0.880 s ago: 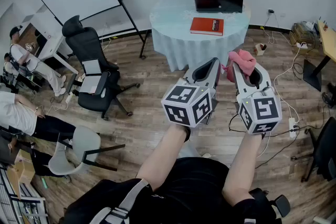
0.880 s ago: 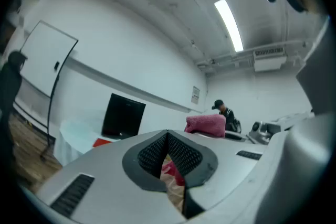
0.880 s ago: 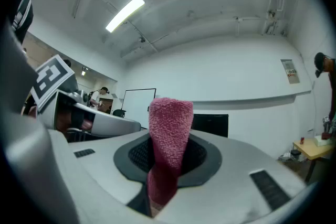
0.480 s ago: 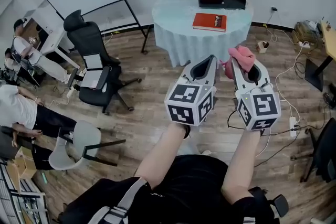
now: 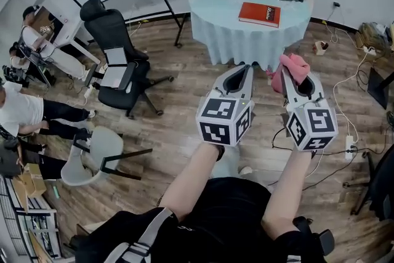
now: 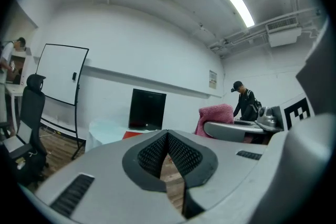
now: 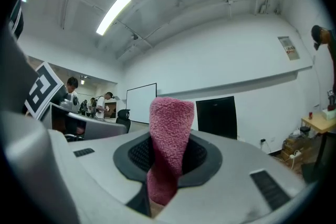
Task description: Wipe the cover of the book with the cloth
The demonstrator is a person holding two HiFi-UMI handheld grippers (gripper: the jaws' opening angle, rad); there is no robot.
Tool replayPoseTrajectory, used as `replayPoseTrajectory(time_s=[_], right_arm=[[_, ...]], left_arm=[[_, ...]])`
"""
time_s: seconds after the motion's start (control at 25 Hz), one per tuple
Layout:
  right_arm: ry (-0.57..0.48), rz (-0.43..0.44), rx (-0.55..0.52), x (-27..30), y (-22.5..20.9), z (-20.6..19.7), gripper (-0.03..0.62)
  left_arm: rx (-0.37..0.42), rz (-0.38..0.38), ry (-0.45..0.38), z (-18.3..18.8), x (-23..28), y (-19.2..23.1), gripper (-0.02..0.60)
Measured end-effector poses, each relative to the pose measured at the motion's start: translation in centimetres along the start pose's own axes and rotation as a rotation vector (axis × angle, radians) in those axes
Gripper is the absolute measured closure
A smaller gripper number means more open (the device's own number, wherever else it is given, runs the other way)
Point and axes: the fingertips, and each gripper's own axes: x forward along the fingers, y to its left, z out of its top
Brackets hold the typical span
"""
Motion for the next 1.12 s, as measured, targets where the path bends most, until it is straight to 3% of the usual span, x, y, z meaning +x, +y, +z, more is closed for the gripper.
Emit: replayPoseTrajectory(time_s=[0.12,0.2,0.36,0.52,0.68,0.92,1.12], right_arm=[[0.043,0.046,0.010,1.8,0.3,-1.6,0.499],[0.050,0.068,0.079,2.6,-0.6,-2.9,0.499],[0.069,-0.033,0.159,4.2,-5.0,-4.9,0.499],[0.042,-0.019,0.215,7.2,-7.3,-4.5,0.499],[0.045,-0.095,0.283,10.7,-11.1,-5.2,0.499],[0.063,-0.035,0.242,18.7,-9.2,-3.8,0.499],[0.090,0.020,0.209,24.6,-6.7,-3.3,0.499]], left_arm=[[-0.021,0.035,0.024,-1.0,1.2,1.9,0.567],[-0.053,0.030,0.034,-1.6,2.1,2.7,0.568],[-0.063,0.019,0.069,-2.8,4.8,5.3,0.566],[-0.118,0.043,0.107,-3.3,8.1,8.9,0.567],[-0.131,0.044,0.115,-2.0,12.1,12.8,0.566],[-0.152,0.026,0.094,0.6,16.5,18.5,0.566],[-0.185,0.057,0.066,2.3,18.4,23.8,0.568]])
